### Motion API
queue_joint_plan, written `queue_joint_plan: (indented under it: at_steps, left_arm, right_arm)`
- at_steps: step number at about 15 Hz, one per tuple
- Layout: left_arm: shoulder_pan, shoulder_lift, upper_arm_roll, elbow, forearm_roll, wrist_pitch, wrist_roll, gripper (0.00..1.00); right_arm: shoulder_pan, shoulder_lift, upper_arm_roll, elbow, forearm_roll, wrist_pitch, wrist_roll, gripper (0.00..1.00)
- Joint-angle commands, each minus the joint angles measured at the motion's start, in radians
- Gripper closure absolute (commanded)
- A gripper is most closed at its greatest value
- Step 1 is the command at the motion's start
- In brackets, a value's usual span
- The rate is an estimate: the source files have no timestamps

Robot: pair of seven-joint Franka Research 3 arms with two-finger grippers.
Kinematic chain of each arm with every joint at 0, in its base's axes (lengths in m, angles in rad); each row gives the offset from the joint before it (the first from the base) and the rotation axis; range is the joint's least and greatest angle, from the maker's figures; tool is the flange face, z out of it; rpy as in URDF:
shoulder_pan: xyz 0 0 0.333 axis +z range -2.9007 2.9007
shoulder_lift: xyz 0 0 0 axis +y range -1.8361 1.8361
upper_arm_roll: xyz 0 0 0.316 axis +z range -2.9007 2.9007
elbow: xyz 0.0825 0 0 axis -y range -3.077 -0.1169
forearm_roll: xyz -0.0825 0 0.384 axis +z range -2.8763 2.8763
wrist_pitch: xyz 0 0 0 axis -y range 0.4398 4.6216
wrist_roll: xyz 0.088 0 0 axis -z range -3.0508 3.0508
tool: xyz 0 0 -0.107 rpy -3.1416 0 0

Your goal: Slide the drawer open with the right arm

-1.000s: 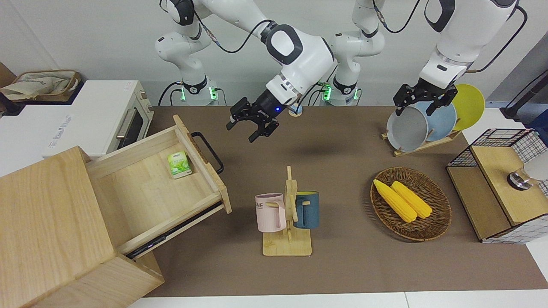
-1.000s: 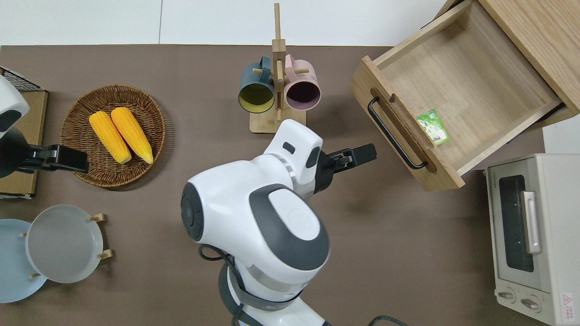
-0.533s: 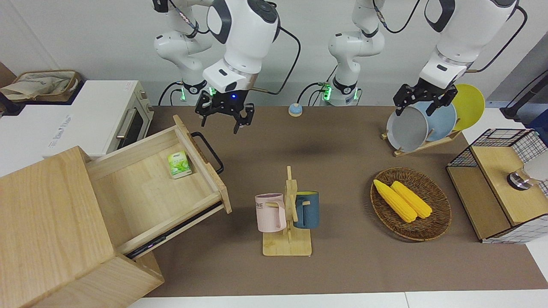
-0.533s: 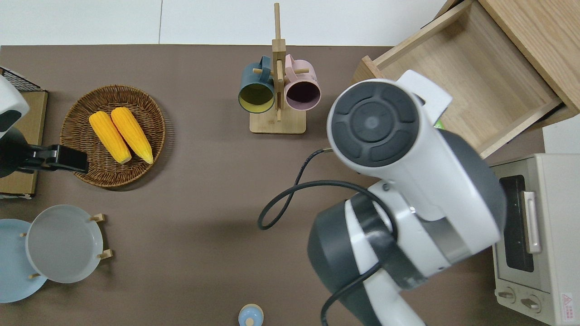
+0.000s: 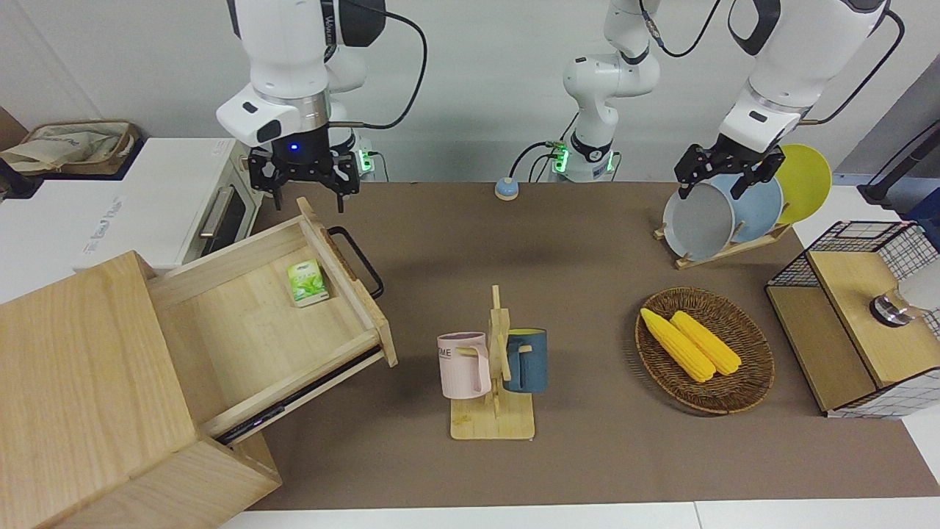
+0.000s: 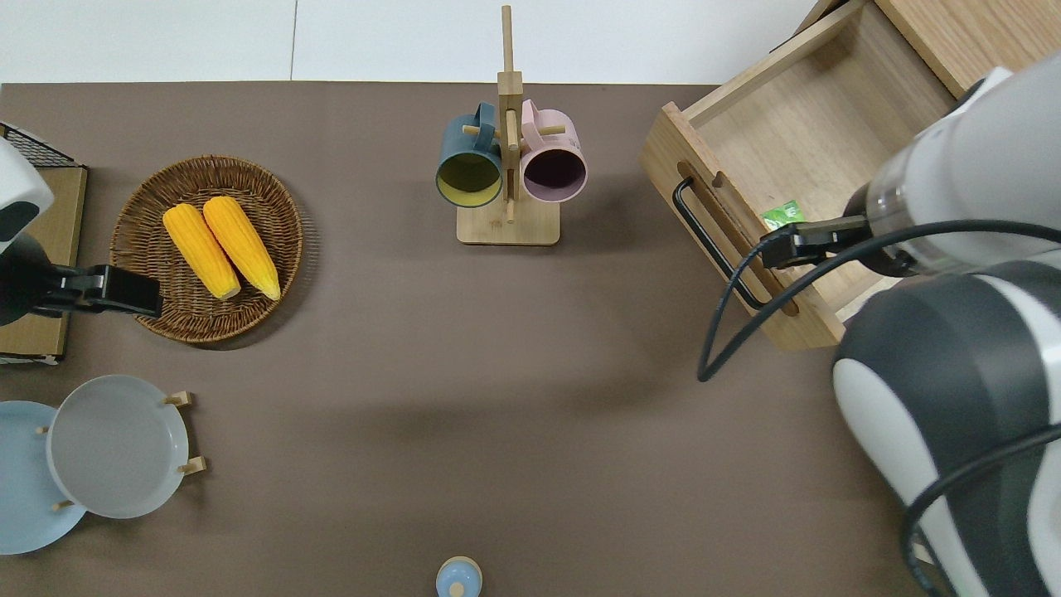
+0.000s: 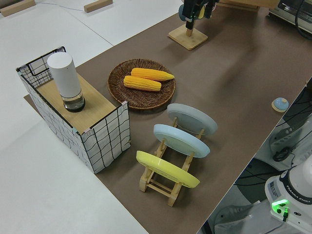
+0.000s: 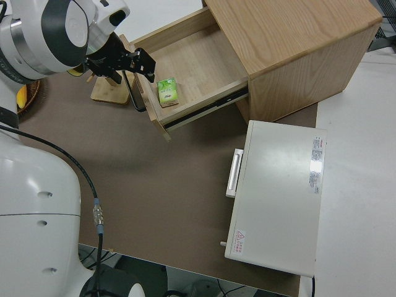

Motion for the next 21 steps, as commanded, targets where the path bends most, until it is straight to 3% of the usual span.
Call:
queue_joint_plan:
  at_steps: [1,7,12,21]
  left_arm:
    - [0.005,0.011,-0.007,0.024,0.017,-0.020,0.010,0.01]
    - [0.005,0.011,-0.007,0.024,0.017,-0.020,0.010,0.01]
    - [0.005,0.011,-0.007,0.026,0.017,-0.020,0.010,0.01]
    - [0.005,0.011,-0.007,0.024,0.017,-0.020,0.010,0.01]
  right_arm:
    - [-0.093,-0.048,0.010,-0.095,0.057,0.054,-0.129,0.013]
    - [-0.181,-0.062,0.010,-0.152,0.103,0.091,-0.226,0.013]
    - [-0.210,-0.055,-0.008,-0.151,0.196,0.089,-0.252,0.013]
    - [-0.202,-0.050,-0.013,-0.142,0.126,0.079,-0.306,0.013]
